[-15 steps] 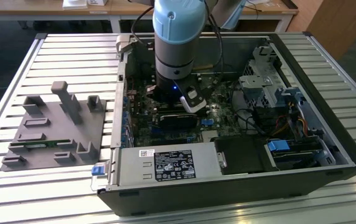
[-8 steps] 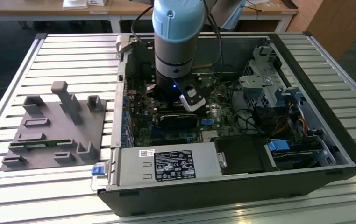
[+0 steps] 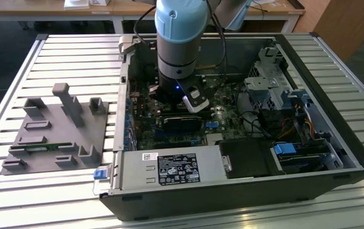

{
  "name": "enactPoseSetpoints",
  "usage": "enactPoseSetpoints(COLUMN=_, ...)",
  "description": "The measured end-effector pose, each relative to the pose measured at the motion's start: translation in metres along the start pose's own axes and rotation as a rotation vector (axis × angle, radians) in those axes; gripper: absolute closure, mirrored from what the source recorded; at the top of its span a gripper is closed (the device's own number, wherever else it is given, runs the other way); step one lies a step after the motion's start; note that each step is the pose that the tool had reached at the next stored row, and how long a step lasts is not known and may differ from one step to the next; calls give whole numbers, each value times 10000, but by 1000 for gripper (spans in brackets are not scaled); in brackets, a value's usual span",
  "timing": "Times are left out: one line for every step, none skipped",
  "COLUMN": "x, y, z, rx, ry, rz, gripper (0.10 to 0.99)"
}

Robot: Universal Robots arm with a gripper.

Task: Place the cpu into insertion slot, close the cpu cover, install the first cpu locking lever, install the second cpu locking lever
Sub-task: 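Install the second cpu locking lever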

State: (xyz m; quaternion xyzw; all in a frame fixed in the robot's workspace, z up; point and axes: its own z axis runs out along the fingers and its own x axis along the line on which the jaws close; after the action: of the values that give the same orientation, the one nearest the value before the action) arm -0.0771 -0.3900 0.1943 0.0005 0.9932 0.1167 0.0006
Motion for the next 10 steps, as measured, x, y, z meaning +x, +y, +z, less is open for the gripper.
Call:
enactPoseSetpoints(x=4, y=4, z=4, rx=-1, ry=-1, rz=0, gripper=980)
enactPoseSetpoints(x=9, y=8, z=8, rx=-2, ry=-2, rz=0, gripper=980)
enactPoseSetpoints(x=13, y=11, z=13, rx=-5, ry=-4, rz=0, gripper=980)
enactPoseSetpoints(x=17, y=14, z=17, rx=-3, ry=-4, rz=-1, gripper=980)
enactPoseSetpoints(x=22, y=14, z=19, rx=1, ry=-4, rz=0, gripper=980)
enactPoseSetpoints(x=26, y=14, z=20, rx=1, ry=-5, rz=-1, gripper=980)
enactPoseSetpoints(x=30, y=14, z=21, rx=1, ry=-6, rz=-1, gripper=980)
enactPoseSetpoints(x=32, y=14, z=21, rx=1, ry=-9, rz=-2, gripper=980)
enactPoseSetpoints(x=33, y=14, z=22, rx=-1, ry=-14, rz=-4, gripper=980)
enactPoseSetpoints(x=34, y=14, z=21, rx=-3, ry=-17, rz=-5, gripper=980)
